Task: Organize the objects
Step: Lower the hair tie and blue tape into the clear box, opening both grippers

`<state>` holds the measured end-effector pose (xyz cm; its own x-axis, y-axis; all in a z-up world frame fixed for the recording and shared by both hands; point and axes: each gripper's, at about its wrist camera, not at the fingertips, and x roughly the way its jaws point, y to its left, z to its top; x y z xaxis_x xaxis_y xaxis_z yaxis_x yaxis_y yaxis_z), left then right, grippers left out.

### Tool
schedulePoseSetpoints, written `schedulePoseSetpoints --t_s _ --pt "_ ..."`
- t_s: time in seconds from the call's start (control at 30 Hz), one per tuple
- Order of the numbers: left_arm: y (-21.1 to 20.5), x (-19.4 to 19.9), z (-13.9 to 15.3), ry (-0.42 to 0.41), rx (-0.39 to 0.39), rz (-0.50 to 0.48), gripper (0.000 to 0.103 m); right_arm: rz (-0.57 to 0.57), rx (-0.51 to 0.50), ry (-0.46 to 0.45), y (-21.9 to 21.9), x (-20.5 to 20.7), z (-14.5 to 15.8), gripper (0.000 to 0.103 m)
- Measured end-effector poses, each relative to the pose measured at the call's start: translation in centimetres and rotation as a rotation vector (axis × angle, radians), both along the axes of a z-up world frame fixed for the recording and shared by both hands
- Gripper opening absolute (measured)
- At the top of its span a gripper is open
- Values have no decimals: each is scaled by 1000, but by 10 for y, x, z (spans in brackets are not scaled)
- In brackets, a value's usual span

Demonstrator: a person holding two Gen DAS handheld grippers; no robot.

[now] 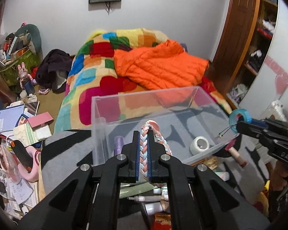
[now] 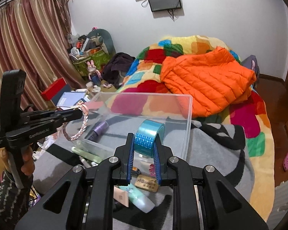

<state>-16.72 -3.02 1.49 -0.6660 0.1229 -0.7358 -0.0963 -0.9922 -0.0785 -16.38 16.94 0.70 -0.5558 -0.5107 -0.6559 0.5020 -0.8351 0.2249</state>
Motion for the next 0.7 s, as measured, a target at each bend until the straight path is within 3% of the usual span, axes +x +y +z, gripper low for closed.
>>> schedulePoseSetpoints --t_s 0.3,0.4,0.47,0.6,0.7 --pt "11 -22 -24 -79 -7 -23 5 -7 64 -92 -9 -23 -22 18" --pt "12 -22 -27 -86 5 -32 6 3 62 -114 -7 -24 -26 34" --pt "13 -21 -27 -88 5 -40 7 -3 63 -99 -5 -21 -24 51" --pt "14 -14 -21 -79 14 -48 10 -9 63 -74 -2 -14 -18 53" --pt "14 -4 -11 -47 11 -44 21 -13 63 -59 2 -8 -13 54"
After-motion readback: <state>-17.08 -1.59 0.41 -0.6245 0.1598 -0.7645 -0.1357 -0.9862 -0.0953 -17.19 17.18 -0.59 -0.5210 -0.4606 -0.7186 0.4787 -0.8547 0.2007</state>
